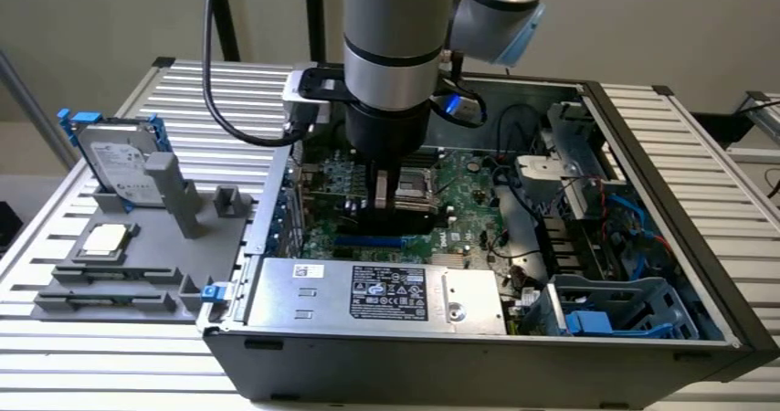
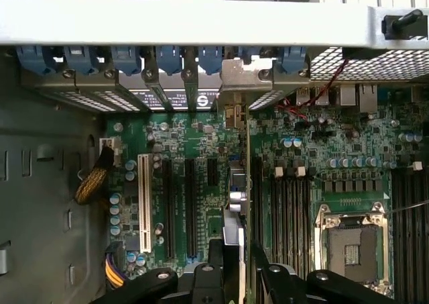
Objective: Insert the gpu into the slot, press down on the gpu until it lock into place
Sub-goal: 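Insert the gpu into the slot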
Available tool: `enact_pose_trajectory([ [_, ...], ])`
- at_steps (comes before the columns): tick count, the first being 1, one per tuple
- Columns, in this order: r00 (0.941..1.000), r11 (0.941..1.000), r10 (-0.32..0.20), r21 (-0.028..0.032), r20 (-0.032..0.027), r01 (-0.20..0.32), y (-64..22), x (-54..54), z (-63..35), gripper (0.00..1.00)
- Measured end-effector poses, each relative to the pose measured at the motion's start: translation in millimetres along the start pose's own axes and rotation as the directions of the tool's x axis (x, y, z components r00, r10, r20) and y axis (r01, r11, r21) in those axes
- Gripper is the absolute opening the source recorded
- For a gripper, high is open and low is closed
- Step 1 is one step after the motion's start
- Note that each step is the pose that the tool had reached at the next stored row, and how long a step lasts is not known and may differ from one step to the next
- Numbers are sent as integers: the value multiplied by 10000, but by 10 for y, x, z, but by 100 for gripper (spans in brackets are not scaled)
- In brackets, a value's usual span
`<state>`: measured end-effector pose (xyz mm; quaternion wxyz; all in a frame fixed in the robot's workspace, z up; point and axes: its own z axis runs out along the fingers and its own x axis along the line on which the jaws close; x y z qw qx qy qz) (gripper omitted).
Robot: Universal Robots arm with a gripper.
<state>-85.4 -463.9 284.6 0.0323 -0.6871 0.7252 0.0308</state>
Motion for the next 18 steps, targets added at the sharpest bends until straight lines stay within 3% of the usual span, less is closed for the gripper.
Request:
enact_pose_trajectory([
  [11, 10000, 10000, 96, 8, -6, -96, 20, -4, 94, 26],
  [18, 9999, 9999, 138, 4, -64, -138, 29, -3, 121, 26],
])
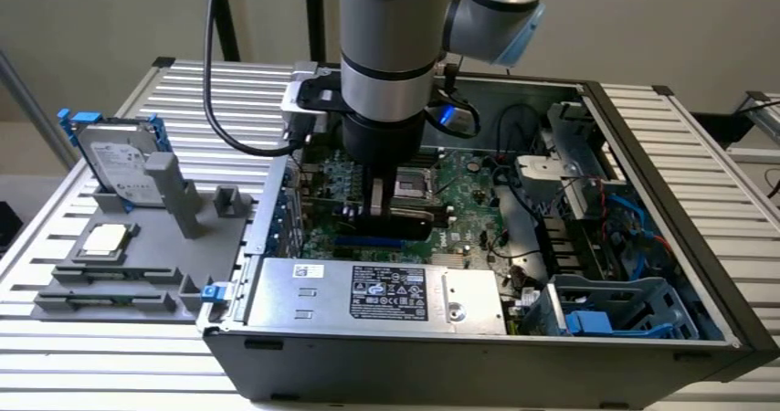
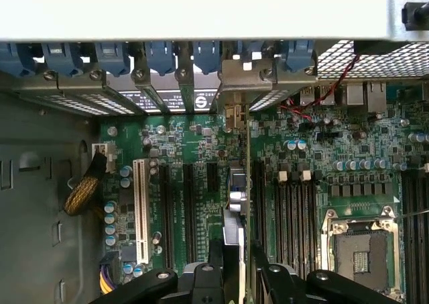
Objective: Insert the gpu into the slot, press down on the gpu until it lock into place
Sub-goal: 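Insert the gpu into the slot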
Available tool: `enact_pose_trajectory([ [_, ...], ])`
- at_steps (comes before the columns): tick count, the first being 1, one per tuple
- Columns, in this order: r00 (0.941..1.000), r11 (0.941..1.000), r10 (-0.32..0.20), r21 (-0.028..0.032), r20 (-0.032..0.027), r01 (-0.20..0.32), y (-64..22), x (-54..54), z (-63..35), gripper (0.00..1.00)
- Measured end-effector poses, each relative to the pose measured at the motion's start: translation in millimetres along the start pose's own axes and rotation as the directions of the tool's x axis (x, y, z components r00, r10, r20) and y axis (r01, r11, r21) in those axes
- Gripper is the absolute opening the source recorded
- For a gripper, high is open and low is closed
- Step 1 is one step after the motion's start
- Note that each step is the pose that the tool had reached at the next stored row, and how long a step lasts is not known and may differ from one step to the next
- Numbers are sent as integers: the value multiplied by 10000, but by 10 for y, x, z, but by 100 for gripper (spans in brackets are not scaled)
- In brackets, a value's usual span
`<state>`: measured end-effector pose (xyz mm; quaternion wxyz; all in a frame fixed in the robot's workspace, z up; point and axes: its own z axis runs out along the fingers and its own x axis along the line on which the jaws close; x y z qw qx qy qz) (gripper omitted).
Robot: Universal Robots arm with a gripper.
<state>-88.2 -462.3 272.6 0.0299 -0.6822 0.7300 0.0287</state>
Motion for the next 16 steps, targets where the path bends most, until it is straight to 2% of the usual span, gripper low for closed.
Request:
enact_pose_trajectory([
  [10, 10000, 10000, -21, 3, -2, 21, 0, 0, 15, 26],
  [16, 9998, 9997, -223, -14, -7, 223, 1, -10, 21, 26],
])
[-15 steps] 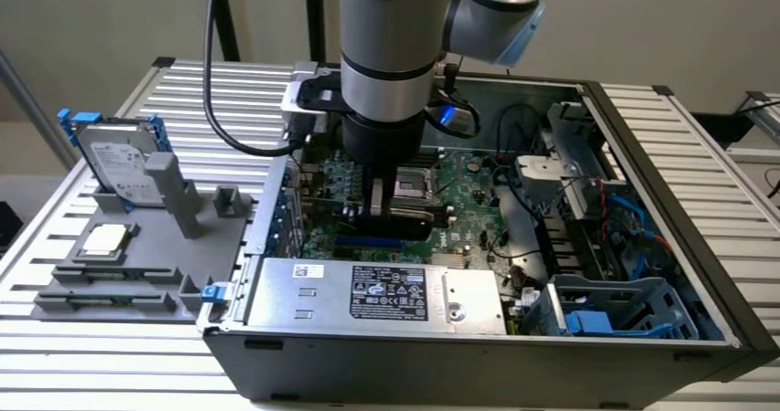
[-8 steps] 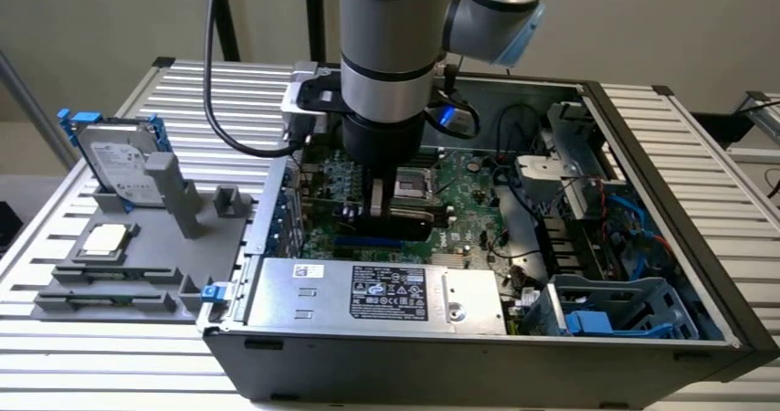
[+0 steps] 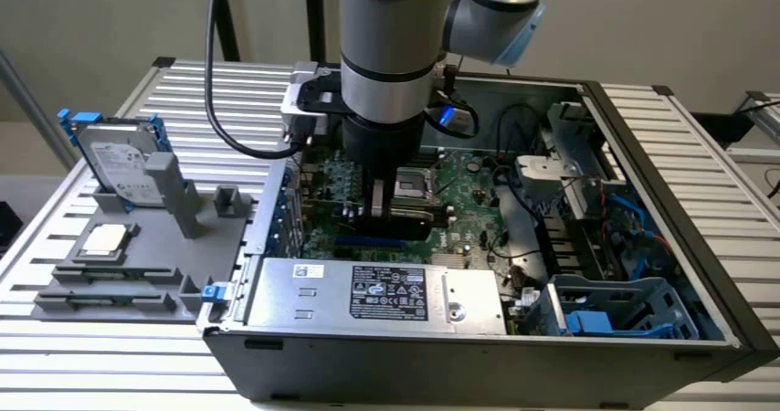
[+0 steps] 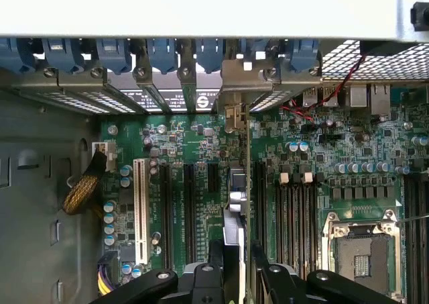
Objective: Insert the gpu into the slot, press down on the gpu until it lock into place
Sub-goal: 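Insert the gpu into the slot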
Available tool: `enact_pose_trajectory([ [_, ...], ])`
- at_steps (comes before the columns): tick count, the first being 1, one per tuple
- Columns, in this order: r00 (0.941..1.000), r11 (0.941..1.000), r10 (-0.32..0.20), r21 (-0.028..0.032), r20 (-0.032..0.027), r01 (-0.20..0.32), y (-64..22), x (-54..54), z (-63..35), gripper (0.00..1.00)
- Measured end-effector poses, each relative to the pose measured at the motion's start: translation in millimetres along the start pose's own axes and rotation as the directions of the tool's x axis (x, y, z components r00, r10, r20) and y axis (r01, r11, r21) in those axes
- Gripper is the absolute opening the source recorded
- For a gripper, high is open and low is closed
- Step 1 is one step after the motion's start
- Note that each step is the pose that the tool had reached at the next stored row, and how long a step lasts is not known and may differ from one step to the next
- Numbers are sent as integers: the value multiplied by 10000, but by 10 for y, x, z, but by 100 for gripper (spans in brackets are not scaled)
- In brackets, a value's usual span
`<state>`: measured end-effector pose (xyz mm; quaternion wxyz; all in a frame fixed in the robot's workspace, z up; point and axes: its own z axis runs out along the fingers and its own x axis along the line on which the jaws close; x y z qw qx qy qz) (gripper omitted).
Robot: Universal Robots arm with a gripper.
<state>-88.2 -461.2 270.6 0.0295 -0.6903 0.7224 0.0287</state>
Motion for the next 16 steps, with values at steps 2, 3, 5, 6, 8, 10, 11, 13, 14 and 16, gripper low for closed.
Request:
enact_pose_trajectory([
  [2, 10000, 10000, -57, -10, -11, 57, 0, -4, 2, 26],
  [3, 10000, 10000, -74, -14, -20, 74, 0, -6, 3, 26],
  [5, 9999, 9999, -102, -22, -36, 102, 0, -10, 10, 26],
  [6, 9999, 9999, -115, -27, -44, 115, 0, -13, 14, 26],
  [8, 9999, 9999, -137, -40, -59, 136, 1, -17, 18, 26],
  [10, 9999, 9999, -153, -50, -71, 153, 1, -20, 22, 26],
  [11, 9998, 9999, -160, -55, -78, 160, 1, -21, 24, 26],
  [13, 9998, 9998, -164, -67, -98, 163, 1, -23, 30, 26],
  [14, 9998, 9998, -165, -74, -107, 164, 1, -25, 34, 26],
  [16, 9998, 9998, -166, -87, -124, 165, 1, -27, 40, 26],
])
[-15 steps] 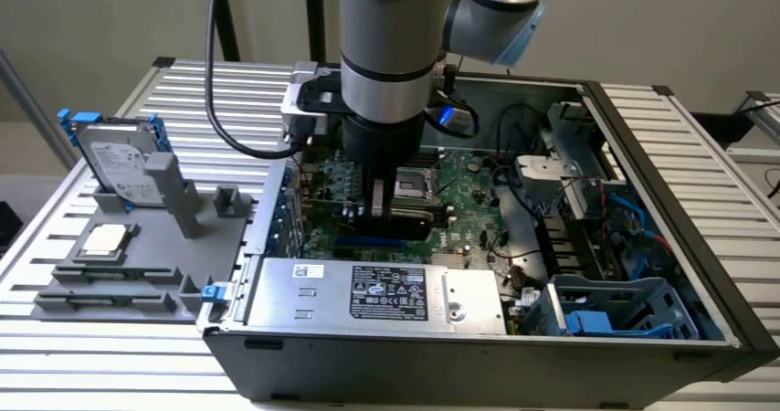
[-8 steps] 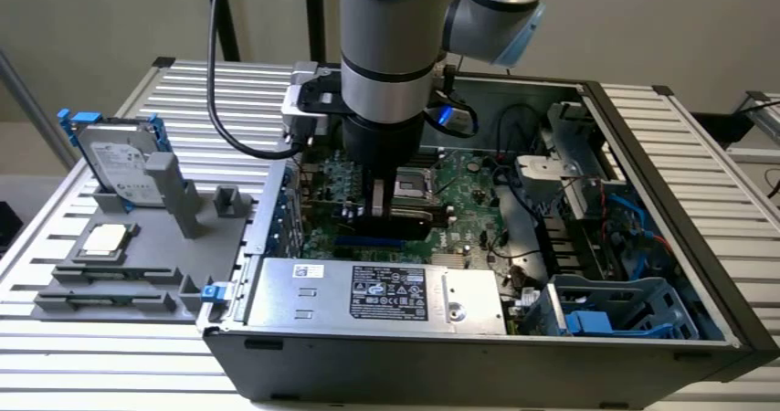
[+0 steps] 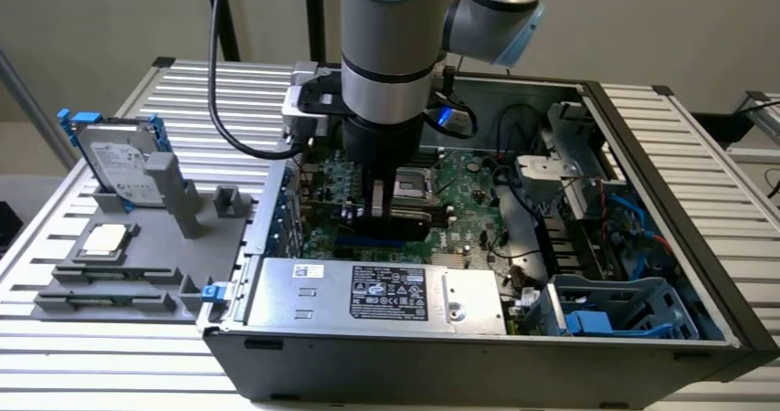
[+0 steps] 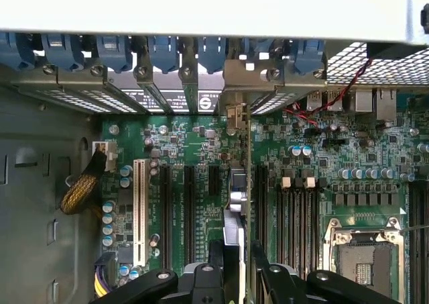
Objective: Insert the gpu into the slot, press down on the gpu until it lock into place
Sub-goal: 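Insert the gpu into the slot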
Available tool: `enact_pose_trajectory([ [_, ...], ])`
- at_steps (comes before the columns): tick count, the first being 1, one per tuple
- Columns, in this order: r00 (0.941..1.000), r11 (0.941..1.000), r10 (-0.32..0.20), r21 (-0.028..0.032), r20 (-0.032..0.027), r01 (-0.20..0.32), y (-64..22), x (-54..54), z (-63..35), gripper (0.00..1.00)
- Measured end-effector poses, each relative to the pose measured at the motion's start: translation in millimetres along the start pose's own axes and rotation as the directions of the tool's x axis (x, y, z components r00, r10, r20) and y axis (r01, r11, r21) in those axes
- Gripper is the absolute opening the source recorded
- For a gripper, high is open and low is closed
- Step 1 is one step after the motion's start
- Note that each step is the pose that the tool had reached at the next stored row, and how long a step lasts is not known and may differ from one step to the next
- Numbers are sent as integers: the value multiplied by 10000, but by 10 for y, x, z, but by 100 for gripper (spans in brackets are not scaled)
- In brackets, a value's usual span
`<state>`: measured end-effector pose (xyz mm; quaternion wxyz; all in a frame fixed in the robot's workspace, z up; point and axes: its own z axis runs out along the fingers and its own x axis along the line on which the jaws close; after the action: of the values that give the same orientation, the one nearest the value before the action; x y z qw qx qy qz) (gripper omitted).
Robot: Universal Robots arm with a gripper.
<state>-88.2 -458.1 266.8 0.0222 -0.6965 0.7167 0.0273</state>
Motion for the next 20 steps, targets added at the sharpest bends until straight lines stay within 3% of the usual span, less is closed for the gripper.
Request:
enact_pose_trajectory([
  [6, 10000, 10000, 3, -53, -47, -3, 0, -9, 9, 26],
  [20, 10000, 10000, 3, -54, -59, -4, -2, -19, 44, 26],
])
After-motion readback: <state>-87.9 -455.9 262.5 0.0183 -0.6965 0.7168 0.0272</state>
